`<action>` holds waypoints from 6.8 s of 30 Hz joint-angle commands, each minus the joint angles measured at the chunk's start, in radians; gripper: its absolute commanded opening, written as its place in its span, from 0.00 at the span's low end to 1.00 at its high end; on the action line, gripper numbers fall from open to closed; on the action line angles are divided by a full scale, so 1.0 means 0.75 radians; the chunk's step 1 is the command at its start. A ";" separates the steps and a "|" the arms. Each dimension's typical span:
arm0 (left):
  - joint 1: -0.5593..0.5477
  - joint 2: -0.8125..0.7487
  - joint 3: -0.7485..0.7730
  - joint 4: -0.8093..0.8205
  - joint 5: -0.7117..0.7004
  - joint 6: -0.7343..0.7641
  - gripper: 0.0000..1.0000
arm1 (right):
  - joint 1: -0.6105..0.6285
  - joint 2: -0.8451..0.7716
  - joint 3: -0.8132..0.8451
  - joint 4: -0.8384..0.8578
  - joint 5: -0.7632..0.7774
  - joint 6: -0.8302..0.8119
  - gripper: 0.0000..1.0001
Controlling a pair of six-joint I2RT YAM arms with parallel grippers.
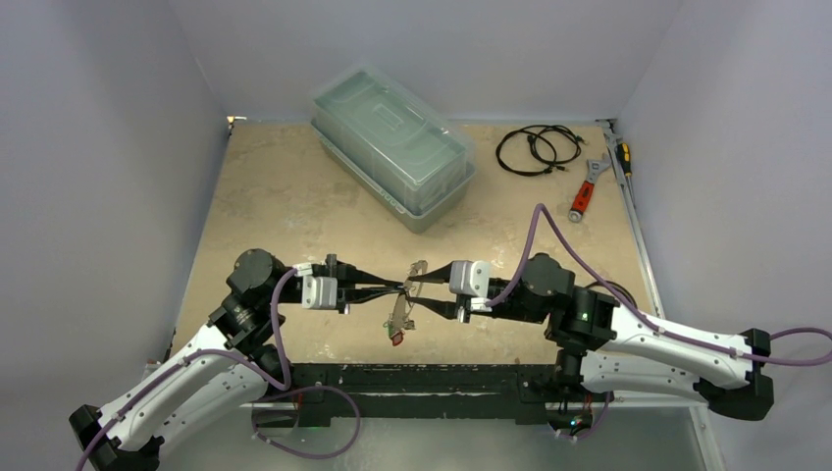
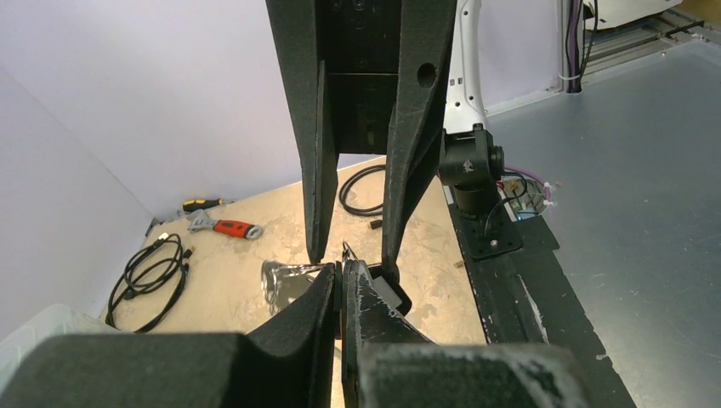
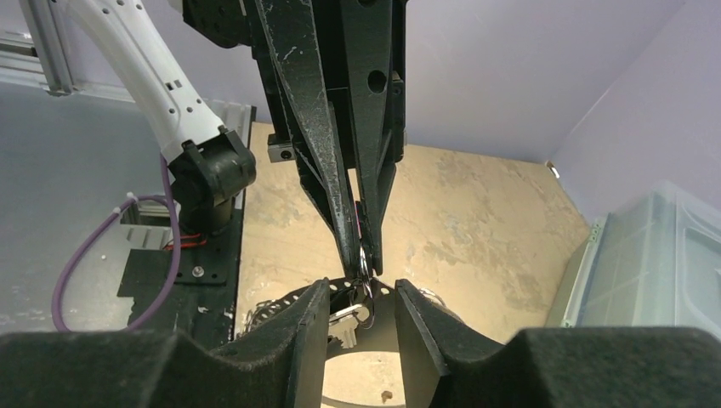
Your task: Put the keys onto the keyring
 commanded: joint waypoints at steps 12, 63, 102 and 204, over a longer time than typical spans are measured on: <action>0.004 -0.010 0.006 0.095 0.022 -0.017 0.00 | -0.009 0.020 0.028 0.044 0.015 -0.024 0.17; 0.002 0.115 0.094 -0.324 -0.024 0.266 0.25 | -0.008 0.201 0.269 -0.365 0.142 -0.006 0.00; 0.002 0.061 0.097 -0.230 -0.009 0.224 0.00 | -0.009 -0.017 0.103 -0.130 0.209 0.067 0.51; 0.003 -0.034 0.087 -0.172 0.020 0.184 0.00 | -0.011 0.144 0.121 -0.096 0.047 -0.028 0.29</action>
